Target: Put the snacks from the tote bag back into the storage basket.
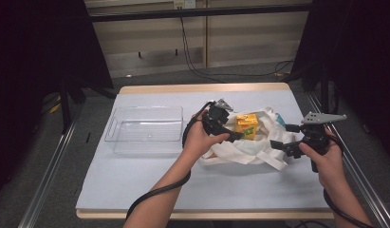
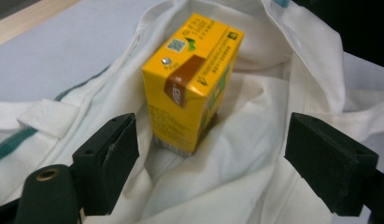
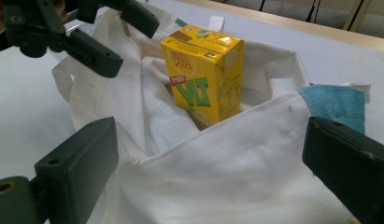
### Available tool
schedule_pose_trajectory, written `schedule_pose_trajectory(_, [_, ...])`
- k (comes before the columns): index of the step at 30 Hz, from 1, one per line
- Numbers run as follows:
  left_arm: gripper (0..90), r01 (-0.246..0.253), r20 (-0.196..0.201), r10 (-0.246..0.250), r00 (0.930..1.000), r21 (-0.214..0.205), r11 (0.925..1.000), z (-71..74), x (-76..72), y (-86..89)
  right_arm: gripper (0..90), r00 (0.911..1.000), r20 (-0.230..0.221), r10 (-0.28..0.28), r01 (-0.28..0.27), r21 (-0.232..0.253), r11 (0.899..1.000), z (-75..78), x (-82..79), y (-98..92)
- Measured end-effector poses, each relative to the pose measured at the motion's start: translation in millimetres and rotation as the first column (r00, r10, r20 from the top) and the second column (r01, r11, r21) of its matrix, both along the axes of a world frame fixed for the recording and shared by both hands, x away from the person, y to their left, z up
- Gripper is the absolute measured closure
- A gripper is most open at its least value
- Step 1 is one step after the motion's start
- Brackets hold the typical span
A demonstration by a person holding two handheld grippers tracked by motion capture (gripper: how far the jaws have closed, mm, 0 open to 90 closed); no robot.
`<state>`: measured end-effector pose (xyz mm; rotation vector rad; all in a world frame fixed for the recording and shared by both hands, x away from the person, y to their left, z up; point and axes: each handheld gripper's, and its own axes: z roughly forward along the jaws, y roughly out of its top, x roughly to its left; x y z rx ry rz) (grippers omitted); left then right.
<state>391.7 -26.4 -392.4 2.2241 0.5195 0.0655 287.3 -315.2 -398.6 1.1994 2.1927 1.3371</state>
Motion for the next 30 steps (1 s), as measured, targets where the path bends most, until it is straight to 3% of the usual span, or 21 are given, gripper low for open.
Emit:
schedule_pose_trajectory(6, [17.9, 0.01, 0.008, -0.01, 0.9999, 0.008, 0.9999, -0.4, 9.5, -10.4, 3.6, 0.9997, -0.009, 0.021, -0.021, -0.015, 1.0, -4.1, -1.3, 4.6])
schedule_pose_trajectory(15, [18.4, 0.022, 0.013, -0.022, 0.9997, 0.024, 0.9995, -0.5, 18.1, -23.4, 3.6, 0.999, -0.013, 0.043, -0.043, -0.002, 0.999, -9.0, -0.5, 5.6])
schedule_pose_trajectory(20, [18.3, 0.029, 0.018, -0.029, 0.9994, 0.012, 0.9995, -5.2, 23.9, -27.2, 3.7, 0.9986, -0.021, 0.049, -0.048, 0.021, 0.999, -12.2, 0.6, 4.4])
schedule_pose_trajectory(30, [23.8, 0.056, 0.034, -0.058, 0.9977, 0.051, 0.9971, -9.2, 29.7, -39.4, 3.7, 0.9986, -0.018, 0.05, -0.049, 0.037, 0.998, -13.2, 0.6, 3.3])
